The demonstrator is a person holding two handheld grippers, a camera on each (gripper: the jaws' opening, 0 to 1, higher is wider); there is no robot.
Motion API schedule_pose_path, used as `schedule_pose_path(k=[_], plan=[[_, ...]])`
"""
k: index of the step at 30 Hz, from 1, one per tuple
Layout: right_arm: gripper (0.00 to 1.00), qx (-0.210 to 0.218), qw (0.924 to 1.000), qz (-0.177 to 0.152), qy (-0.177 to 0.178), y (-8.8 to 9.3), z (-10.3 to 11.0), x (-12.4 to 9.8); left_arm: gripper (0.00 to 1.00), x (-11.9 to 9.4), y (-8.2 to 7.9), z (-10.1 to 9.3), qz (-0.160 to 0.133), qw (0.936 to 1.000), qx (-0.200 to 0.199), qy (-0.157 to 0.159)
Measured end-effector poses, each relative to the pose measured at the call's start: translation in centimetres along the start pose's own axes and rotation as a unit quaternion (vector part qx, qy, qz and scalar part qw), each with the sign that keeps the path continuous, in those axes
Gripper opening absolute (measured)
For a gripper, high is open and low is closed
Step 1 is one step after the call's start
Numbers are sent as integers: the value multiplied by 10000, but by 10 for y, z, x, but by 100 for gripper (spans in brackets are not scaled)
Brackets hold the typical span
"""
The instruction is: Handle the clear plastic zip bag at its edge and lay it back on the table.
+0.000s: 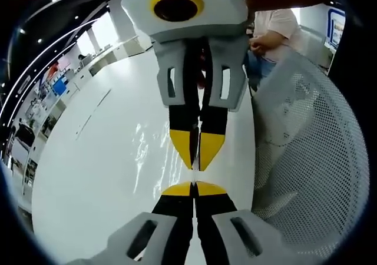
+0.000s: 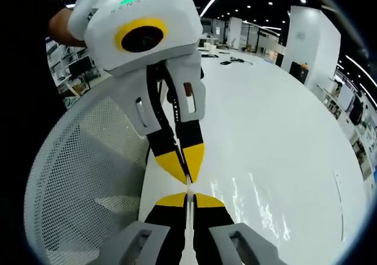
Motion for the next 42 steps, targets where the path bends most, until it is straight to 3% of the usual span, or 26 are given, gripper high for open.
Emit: schedule_pose_path(k=[4,9,23,25,27,30,42], plan=[[0,69,10000,36,-15,1,-1,1,0,2,-1,0,29,9998,185,-88],[0,115,9999,39,-17,1,-2,2,0,1,-2,0,-34,9998,35,-188],[0,-19,10000,39,39,-4,2,2,0,6,-9,-3,18,9995,278,-115],[0,-24,10000,43,36,-4,2,3,0,6,-8,-3,15,9998,205,-56],[0,18,10000,53,-32,-4,4,4,0,6,-6,-5,66,9998,-176,89],[0,-31,10000,46,32,-3,2,5,0,7,-7,-3,62,10000,29,-33],[0,101,9999,107,74,10,-3,-1,0,7,-5,-2,69,10000,-12,-27]])
Point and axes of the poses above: the point that each gripper's makers call its tool centre point, and the gripper's own axes: x roughly forward along the fingers, z roughly to its left, y roughly out of its underside, the point moved 7 cm from there along -x, roughly backward along the fingers, and after that the axes turned 7 degrees about z, right-handed, at the moved point
